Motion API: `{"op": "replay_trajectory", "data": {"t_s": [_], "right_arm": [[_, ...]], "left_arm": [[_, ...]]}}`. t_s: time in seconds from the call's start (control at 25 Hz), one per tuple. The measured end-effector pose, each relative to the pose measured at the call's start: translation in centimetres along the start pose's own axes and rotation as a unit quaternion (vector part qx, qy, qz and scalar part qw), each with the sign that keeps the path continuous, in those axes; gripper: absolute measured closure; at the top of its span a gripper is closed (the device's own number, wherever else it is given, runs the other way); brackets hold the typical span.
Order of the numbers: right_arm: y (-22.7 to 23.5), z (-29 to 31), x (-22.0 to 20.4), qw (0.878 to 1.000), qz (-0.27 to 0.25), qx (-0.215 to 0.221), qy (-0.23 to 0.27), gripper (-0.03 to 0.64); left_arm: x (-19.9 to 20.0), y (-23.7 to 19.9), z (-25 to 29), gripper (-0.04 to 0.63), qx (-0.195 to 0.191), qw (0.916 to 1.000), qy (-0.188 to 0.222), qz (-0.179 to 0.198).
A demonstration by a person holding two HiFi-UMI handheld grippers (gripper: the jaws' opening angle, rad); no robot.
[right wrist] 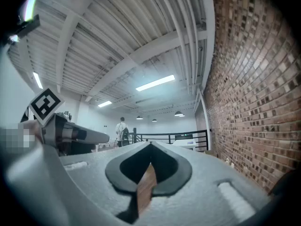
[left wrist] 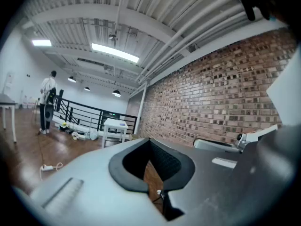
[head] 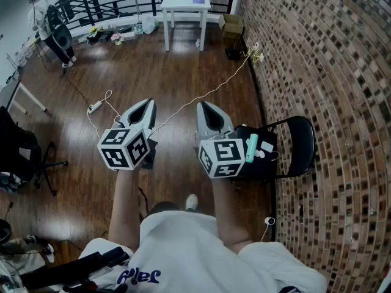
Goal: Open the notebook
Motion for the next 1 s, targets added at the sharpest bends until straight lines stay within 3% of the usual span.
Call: {"op": "replay_trajectory", "data": {"t_s": [0.16, 0.28, 0.44, 0.52, 0.76, 1.0], "right_arm": [[3.7, 2.1, -0.9, 1.0, 0.007, 0.002, -0.013, 0.627], [6.7, 3.6, -1.8, 1.0, 0.021, 0.004, -0.019, 0.627], [10.8, 6.2, -2.7, 0.992, 0.122, 0.019, -0.011, 0.627], [12.7, 8.0, -3.0, 0.99, 0.138, 0.021, -0.007, 0.627], [17.2, 18.2, -2.6, 0.992, 0.124, 0.032, -0.004, 0.629], [21.6, 32.4, -1.6, 0.997, 0.071, 0.022, -0.036, 0.629]], "left_arm": [[-0.3, 0.4, 5.0, 0.591, -0.014, 0.9989, 0.021, -0.04], [-1.1, 0.1, 8.5, 0.591, -0.035, 0.9971, 0.009, -0.067], [-2.3, -1.4, 13.2, 0.591, -0.044, 0.9964, -0.01, -0.071], [-2.7, -2.6, 15.8, 0.589, -0.039, 0.9968, -0.011, -0.069], [-2.1, -7.3, 26.0, 0.589, -0.03, 0.9982, -0.017, -0.049], [4.0, -14.1, 37.3, 0.583, 0.0, 0.9999, 0.015, -0.008]]}}
Point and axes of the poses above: the fingertips, and each gripper's own axes: z forward along the fingers, y to its right, x out of its top, the point moved 2 cm from there along -z, backward along the fingers, and after that the axes turned 6 degrees about -x, right-handed, at the moved point
